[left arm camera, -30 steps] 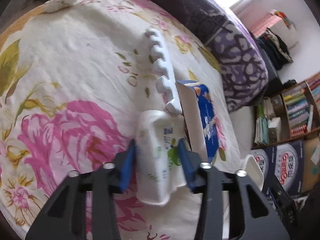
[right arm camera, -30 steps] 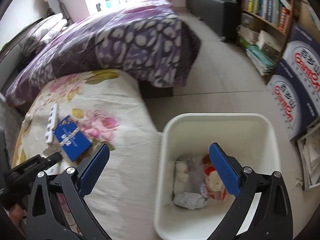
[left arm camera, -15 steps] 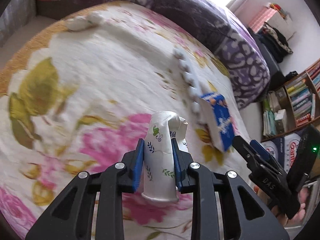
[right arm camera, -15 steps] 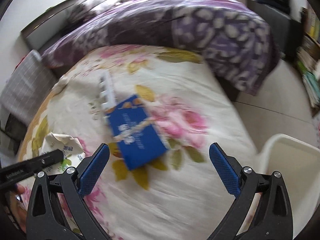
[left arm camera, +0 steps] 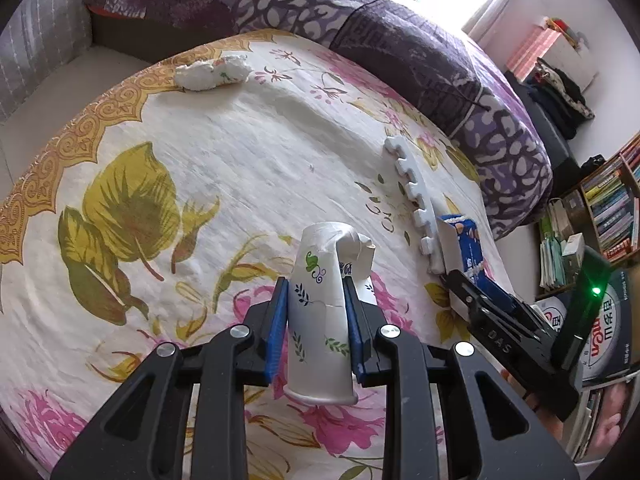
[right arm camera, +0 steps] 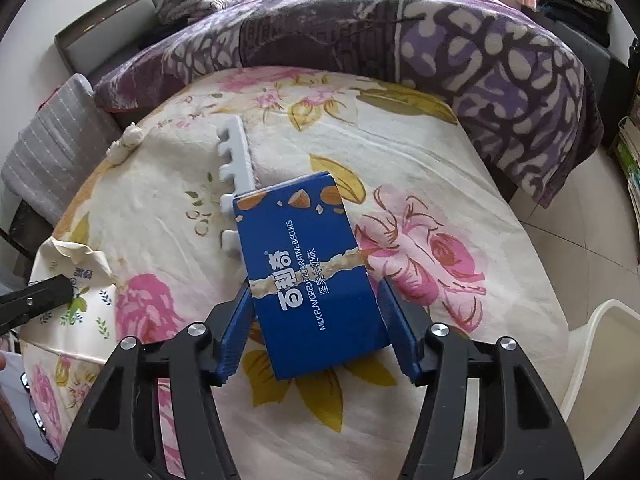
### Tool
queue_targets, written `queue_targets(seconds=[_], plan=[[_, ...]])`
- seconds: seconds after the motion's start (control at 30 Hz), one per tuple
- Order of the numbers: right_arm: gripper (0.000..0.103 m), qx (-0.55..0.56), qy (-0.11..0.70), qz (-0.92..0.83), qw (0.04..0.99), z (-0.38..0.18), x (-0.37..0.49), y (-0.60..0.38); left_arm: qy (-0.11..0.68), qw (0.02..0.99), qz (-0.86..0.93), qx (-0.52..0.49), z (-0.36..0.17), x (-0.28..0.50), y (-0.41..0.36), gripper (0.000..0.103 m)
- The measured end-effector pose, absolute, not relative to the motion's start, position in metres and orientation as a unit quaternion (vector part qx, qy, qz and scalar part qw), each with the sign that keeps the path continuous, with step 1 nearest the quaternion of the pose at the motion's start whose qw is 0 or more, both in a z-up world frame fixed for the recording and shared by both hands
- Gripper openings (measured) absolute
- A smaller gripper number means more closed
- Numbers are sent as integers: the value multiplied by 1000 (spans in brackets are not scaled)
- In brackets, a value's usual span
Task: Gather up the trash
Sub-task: 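Grasp the blue biscuit box with the right tool while the left tool holds the cup, then carry the blue box over the bin and open the right tool while the left tool carries the cup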
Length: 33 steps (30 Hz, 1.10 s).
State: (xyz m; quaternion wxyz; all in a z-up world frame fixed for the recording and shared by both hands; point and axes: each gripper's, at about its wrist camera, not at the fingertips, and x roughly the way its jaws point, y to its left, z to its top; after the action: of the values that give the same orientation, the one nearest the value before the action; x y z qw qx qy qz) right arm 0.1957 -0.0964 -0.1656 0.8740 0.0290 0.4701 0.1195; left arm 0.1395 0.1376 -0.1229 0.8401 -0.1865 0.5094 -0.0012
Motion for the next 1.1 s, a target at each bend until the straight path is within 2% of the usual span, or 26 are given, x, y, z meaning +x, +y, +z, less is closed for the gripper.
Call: queue_targets(seconds=[0.5, 1.1], plan=[[57, 46, 411, 79, 907, -107, 159, -100, 437, 889, 25, -134, -82, 130, 118, 27], [58, 51, 407, 37, 911, -89, 123, -139, 411, 908, -5, -82, -63, 122, 61, 27]])
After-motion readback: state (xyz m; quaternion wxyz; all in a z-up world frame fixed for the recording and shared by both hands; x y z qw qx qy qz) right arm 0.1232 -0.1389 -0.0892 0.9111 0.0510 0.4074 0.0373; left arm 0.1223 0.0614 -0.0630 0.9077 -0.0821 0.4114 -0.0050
